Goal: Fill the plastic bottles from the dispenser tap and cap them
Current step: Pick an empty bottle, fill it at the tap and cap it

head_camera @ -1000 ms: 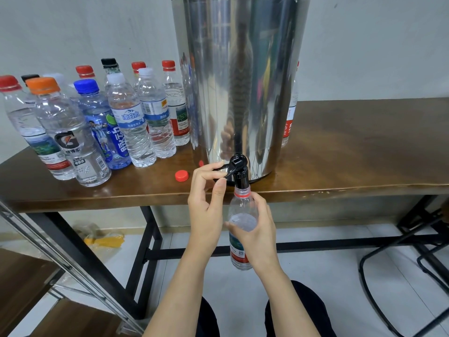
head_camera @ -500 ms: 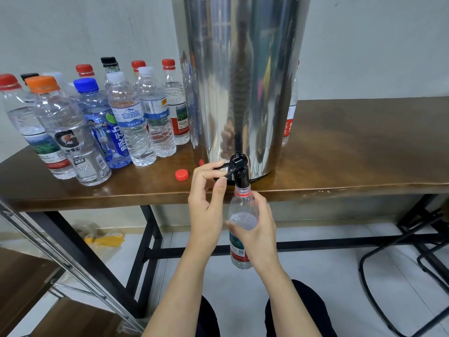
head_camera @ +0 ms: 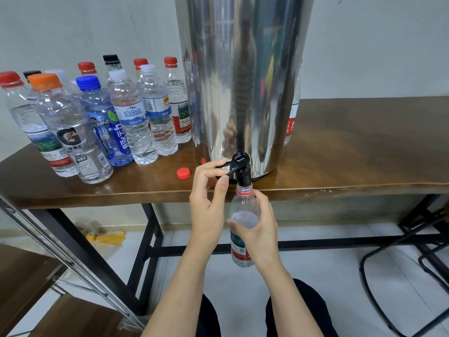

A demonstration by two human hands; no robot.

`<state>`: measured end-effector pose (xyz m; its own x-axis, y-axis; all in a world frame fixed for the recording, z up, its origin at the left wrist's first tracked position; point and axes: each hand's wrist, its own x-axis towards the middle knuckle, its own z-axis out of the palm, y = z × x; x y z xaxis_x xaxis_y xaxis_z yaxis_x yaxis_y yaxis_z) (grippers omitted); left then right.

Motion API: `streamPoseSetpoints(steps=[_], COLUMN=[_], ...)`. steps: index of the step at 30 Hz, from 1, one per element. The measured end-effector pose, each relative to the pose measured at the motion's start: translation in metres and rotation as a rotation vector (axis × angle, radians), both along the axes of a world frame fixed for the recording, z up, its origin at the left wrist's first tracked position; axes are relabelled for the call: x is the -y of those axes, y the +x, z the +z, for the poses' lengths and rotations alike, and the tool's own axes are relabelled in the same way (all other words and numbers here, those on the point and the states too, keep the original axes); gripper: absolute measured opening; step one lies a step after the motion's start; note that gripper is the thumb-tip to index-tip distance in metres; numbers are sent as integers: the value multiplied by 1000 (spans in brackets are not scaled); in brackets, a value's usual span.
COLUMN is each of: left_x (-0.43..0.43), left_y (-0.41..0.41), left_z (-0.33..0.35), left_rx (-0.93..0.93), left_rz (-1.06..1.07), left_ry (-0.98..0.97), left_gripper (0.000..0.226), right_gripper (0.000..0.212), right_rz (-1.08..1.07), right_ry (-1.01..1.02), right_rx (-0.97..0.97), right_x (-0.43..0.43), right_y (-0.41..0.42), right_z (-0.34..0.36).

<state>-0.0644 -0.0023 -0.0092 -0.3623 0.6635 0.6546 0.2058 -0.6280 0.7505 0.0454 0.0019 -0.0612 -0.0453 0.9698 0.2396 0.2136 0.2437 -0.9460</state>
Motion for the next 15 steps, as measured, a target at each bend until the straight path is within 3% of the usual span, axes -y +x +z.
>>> streamPoseSetpoints(steps=[15], left_x=[1], left_y=[0], left_z=[1], left_rx=[3], left_rz=[-2], left_ry=[-14], left_gripper=[11], right_gripper=[80], right_rz=[9], right_ry=[12], right_rx=[2], right_x=[0], right_y=[1], right_z=[1])
